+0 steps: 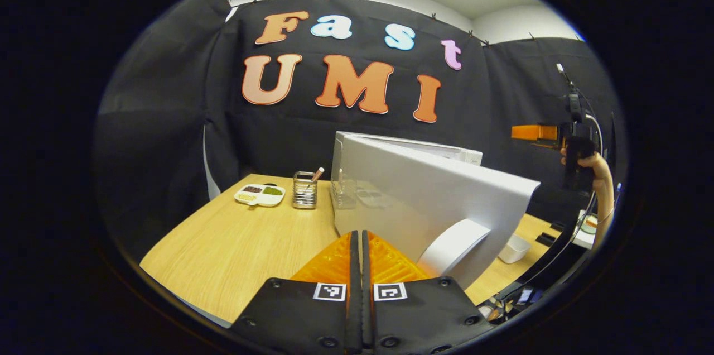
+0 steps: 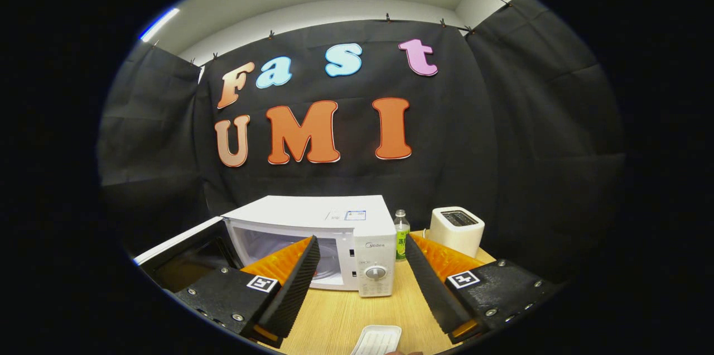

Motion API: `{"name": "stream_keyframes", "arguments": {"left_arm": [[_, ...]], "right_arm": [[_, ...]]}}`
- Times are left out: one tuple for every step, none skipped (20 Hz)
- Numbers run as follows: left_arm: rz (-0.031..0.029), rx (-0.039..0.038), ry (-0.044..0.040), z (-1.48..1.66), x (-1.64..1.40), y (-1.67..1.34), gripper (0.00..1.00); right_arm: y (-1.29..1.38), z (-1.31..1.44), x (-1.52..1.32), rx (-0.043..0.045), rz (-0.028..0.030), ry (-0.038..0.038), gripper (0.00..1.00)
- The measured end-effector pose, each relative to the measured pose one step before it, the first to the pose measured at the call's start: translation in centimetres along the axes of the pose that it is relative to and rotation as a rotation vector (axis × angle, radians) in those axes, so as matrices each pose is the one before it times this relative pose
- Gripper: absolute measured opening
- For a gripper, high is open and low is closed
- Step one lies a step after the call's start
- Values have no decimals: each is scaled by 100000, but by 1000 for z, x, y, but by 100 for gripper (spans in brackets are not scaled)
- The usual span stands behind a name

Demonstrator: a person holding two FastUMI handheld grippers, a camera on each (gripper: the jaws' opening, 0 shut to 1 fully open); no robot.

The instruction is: Open the microwave oven with the left hand, put the food in, and close the microwave oven.

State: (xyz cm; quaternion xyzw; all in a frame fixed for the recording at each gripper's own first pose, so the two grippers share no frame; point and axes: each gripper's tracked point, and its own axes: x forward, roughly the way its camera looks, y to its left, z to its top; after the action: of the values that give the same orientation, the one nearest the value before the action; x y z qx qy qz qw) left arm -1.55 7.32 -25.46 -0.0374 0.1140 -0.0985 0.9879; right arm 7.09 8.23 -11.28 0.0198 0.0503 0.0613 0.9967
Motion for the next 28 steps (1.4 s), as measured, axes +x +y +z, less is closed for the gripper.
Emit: {"name": "stream_keyframes", "arguments": {"left_arm": [[-1700,-89,-183,122,360,-1029,4],[-2165,-1158,-575,54,410,-941,4],[-2338,-1383,-521,251,388,-1070,0],[-2028,-841,-471,160,478,-945,4],[-1420,633,-137,158,490,-704,0],[-999,613,-26,71,614,-730,4],[-905,806,155,63,632,-695,4],[-525,1112,317,-14,645,-710,5],[-828,793,85,74,724,-641,4],[-1178,449,33,66,744,-720,5],[-1394,239,-30,202,655,-723,0],[-211,551,73,312,779,-631,0],[-715,1154,-245,156,567,-240,0],[-517,713,110,221,740,-444,4],[-721,650,94,175,750,-367,0],[-824,898,14,248,897,-522,0],[-605,1098,145,268,867,-392,4],[-282,1266,95,198,882,-230,0],[505,825,-1,193,979,-45,5],[1414,247,436,220,979,101,5],[1136,-387,-335,475,1012,-24,4],[-184,-850,-811,512,1224,-295,4],[-73,-611,-325,383,1190,-291,4],[446,-4,373,199,1035,-39,4],[702,451,812,86,1025,-155,4],[697,288,1007,-138,990,-111,4],[317,30,868,-116,857,-245,4],[617,-5,481,-48,901,-150,4]], "right_arm": [[-172,37,-5,244,407,50,95],[-290,55,-177,337,89,301,95],[-497,-65,-163,197,-269,466,95],[-570,25,-145,-110,-656,98,95],[-683,156,-154,-405,-967,-134,95],[-626,104,-118,-400,-834,-54,95],[-462,52,-192,-97,-568,-60,95],[-459,92,-186,461,-124,-55,95],[-318,28,-41,720,-22,22,95],[-540,-119,-154,741,-323,144,95],[-536,-103,-145,358,-484,210,95],[-534,-59,-65,107,-809,50,95],[-472,-82,111,33,-751,17,95],[-537,-142,-28,259,-650,-63,95],[-428,20,133,556,-437,-376,95],[-466,-28,12,792,-507,-301,95],[-458,-129,91,683,-628,-207,95],[-509,-102,73,462,-654,-256,95],[-528,-195,-5,382,-833,35,95],[-424,-162,151,466,-747,42,95],[-333,-91,49,240,-588,-94,95],[-345,-184,144,170,-533,-43,95],[-424,-282,74,209,-521,243,95],[-275,-165,134,231,-302,446,95],[-268,-289,32,30,-257,390,95],[-330,-234,28,-38,-343,325,95],[-464,-154,77,-2,-408,166,95],[-345,-79,114,-85,-476,-5,95]]}}
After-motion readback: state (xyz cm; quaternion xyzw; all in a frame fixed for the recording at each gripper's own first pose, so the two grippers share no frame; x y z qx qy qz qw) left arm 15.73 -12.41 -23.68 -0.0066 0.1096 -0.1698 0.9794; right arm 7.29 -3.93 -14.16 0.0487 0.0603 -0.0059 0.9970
